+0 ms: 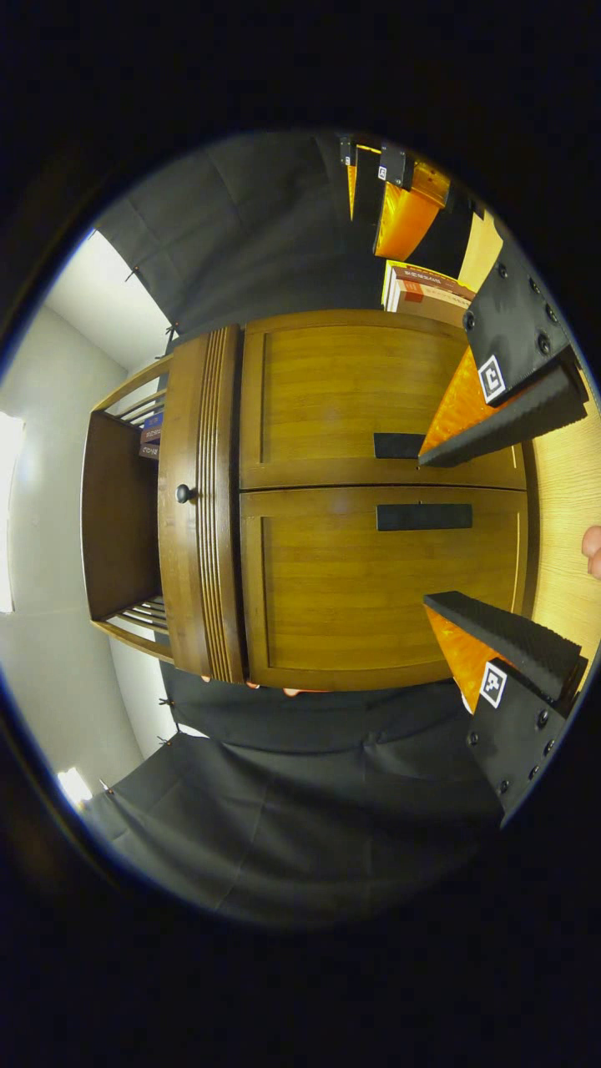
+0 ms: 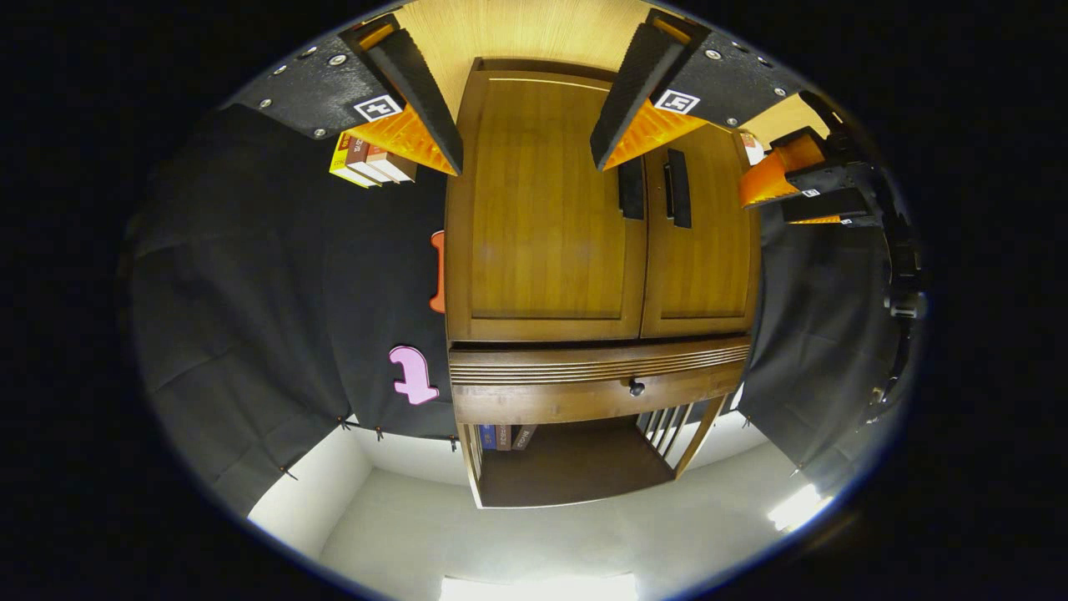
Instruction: Open the right door of the double-door shoe cabinet with the right hand, and open the left door with the left hand.
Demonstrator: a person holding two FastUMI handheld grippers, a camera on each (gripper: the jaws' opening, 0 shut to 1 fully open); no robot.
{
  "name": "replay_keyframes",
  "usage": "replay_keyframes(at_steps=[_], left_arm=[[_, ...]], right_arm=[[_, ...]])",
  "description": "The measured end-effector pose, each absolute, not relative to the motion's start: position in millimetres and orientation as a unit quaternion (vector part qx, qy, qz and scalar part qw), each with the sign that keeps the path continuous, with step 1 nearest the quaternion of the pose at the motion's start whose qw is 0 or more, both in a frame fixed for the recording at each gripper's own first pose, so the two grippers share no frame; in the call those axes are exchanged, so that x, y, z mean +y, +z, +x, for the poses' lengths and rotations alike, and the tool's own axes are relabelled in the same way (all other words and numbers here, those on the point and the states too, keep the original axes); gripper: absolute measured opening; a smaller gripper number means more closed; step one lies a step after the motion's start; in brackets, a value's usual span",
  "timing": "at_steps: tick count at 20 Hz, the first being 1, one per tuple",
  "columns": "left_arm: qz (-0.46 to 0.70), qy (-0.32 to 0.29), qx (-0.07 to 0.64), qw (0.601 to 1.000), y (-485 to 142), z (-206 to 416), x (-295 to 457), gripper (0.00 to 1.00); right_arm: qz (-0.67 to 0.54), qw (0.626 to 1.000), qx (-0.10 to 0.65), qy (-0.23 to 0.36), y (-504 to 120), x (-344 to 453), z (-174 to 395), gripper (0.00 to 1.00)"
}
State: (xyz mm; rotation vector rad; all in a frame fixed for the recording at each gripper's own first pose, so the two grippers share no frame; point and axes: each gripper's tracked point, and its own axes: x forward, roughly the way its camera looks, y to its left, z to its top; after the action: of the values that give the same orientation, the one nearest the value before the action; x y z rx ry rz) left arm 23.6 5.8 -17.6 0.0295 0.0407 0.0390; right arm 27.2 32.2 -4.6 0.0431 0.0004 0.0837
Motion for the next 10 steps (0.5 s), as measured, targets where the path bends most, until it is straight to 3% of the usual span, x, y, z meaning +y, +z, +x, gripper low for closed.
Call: replay_keyframes(at_steps=[10], left_arm=[[0.013,0.029,0.011,0.999,-7.3,15.6,11.1,0.98]], right_arm=[[0.033,0.997,-0.010,0.065,8.4,46.6,51.2,0.94]])
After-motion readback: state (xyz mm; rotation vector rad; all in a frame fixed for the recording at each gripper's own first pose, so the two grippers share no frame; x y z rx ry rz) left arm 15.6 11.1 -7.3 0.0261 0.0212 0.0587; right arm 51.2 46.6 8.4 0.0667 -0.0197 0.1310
